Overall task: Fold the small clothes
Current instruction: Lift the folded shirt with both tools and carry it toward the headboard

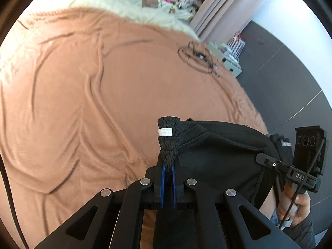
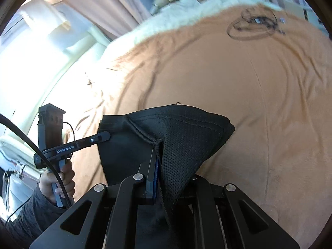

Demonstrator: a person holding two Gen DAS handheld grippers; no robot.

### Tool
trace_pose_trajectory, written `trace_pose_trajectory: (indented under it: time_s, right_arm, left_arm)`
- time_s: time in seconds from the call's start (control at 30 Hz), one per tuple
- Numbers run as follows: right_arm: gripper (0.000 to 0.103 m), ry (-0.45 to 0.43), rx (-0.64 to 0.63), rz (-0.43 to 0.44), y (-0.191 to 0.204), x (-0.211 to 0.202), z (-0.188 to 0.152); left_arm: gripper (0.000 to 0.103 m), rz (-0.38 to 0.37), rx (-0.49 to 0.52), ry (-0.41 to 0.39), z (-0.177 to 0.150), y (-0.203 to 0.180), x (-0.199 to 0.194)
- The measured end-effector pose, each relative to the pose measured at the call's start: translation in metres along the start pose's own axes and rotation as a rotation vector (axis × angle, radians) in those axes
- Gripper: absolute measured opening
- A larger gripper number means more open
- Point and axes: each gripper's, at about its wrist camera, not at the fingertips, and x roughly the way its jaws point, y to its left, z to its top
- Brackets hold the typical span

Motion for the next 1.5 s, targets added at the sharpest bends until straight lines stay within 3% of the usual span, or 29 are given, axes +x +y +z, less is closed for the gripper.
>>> trace_pose_trajectory:
  time_s: [0.2,0.53,0.8,1.1,1.5]
  right_arm:
    - [0.007,-0.063,-0.087,0.003,0.063,-0.045,-0.009]
    - [0.007,-0.153,-0.208,0.019,0.153,-0.124,-0.051]
    - [0.007,-0.173,-0.285,0.066,0.227,-0.139,-0.08]
    - [0.007,-0.157,-0.384,0.18,0.3,-0.113,-0.096]
    - [0.007,-0.057,-0.477,0.346,0.366,-0.005,-0.083]
  left_arm:
    - [0.005,-0.013,0.007,-0.094,0.0,-0.011,-0.074]
    - [0.005,-0.007,0.01,-0.239,-0.014,-0.016,-0.196]
    - [0.005,0.024,-0.001,-0.348,-0.027,0.005,-0.299]
    - [0.005,0.109,-0.035,-0.426,-0.058,0.062,-0.397]
    - [0.005,0.275,-0.131,-0.511,-0.119,0.177,-0.523]
